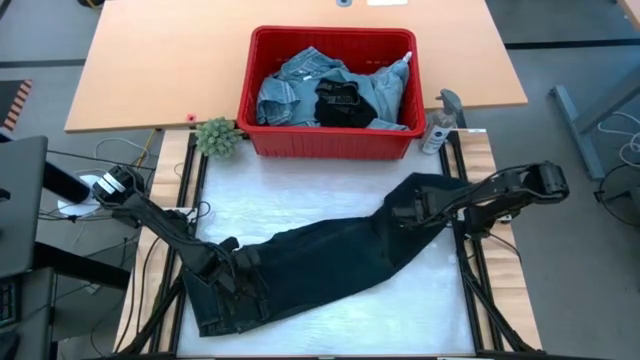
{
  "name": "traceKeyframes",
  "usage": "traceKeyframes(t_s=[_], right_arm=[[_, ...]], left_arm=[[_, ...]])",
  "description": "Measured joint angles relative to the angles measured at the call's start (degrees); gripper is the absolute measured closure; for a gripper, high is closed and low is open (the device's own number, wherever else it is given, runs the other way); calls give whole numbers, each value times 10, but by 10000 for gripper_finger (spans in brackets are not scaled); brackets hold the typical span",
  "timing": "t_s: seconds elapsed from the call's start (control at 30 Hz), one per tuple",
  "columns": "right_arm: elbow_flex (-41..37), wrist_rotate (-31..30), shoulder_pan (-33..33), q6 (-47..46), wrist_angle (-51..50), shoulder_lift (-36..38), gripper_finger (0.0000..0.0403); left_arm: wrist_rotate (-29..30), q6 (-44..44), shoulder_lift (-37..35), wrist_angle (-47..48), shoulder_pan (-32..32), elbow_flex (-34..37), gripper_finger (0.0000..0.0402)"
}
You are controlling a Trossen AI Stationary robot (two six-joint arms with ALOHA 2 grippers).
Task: Fold Laundry from Bin
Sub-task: Fold the black pants
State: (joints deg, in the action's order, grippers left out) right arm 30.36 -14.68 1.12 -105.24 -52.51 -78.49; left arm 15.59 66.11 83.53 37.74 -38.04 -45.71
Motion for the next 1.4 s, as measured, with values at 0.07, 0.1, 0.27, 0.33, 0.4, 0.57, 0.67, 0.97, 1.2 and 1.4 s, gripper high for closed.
traceKeyframes(t_s=[0.07,0.1,0.27,0.33,0.4,0.57,0.67,0.97,1.2,1.4], right_arm=[[-2,4,19,-84,-24,-1,382],[-3,7,29,-133,-32,0,382],[-5,2,32,-206,-52,-7,381],[-6,-10,23,-207,-50,-11,381],[-2,-41,18,-204,-53,-7,379],[49,-186,44,-76,-62,53,366],[99,-264,65,75,-68,103,358],[146,-216,72,472,203,184,342],[136,-158,70,571,380,85,376],[135,-61,76,611,483,-45,384]], left_arm=[[-19,44,0,-21,-7,30,397],[-29,67,0,-36,-13,48,397],[-26,151,-5,-118,-49,105,396],[-24,164,-5,-126,-61,108,396],[-23,164,-6,-125,-67,108,396],[-49,155,-9,-112,-70,88,396],[-42,154,-10,-109,-70,81,396],[-28,175,-22,-120,-70,81,396],[4,171,-92,-112,-70,81,396],[-15,153,-139,-114,-70,81,396]])
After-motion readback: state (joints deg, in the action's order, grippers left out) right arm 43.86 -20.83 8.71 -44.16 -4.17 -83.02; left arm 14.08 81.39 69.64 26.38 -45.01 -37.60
